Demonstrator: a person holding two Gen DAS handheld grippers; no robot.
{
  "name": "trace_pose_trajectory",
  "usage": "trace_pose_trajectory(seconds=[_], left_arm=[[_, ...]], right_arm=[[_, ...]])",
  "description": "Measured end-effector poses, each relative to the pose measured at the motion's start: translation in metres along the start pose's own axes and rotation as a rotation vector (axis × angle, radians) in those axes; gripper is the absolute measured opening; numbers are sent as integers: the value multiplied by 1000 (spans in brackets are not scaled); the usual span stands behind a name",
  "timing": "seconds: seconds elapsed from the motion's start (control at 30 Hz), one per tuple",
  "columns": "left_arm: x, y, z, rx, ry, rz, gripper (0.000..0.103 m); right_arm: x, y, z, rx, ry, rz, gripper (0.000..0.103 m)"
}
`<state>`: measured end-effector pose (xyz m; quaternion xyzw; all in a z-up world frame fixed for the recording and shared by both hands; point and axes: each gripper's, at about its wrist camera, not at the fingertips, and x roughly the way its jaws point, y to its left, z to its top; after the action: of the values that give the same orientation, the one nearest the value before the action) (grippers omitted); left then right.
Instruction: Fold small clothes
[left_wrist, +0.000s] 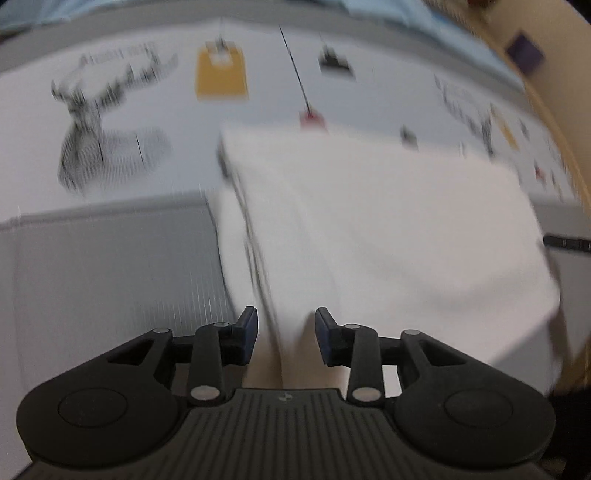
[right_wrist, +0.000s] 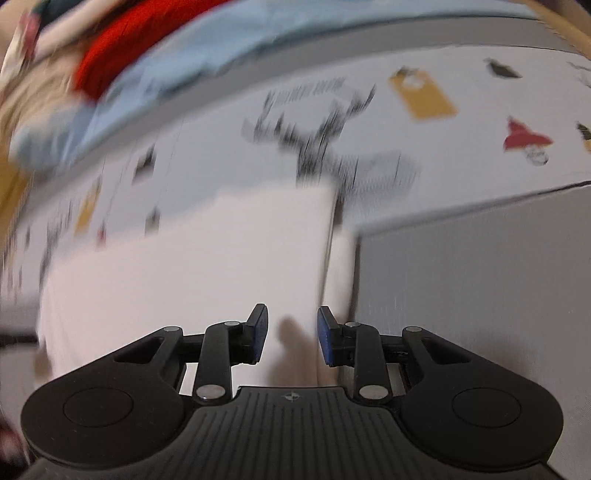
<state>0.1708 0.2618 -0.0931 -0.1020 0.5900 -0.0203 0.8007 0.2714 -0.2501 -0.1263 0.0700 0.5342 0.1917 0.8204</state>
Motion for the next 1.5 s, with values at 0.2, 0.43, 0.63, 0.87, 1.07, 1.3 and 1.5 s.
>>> trace_pose_trajectory(seconds=[0.2,0.43,0.63,0.87,1.07,1.3,1.5], left_arm=[[7,-12,-42,94,95,2,38],[1,-13,-66,162,128,24,7],[-31,-5,-75,157,45,-56,4],[-7,-10,-83,245,181,7,5],[-36,-7,-73,193,61,16,20],[-28,-29,-74,262,71,-60,20],[8,-29,-86,332,232,77,20]], right_arm=[[-4,-3,-41,-82,140,-18,35],[-12,-2,-63,-126,221,-40,30],[-47,-3,-55,-90,107,10,4],[-28,-5,-76,-132,246,-95,4],[-44,6,-71,-180,157,-152,35],[-48,16,-63,-268,65,-107,42],[-25,17,-71,-279,212,-144,42]])
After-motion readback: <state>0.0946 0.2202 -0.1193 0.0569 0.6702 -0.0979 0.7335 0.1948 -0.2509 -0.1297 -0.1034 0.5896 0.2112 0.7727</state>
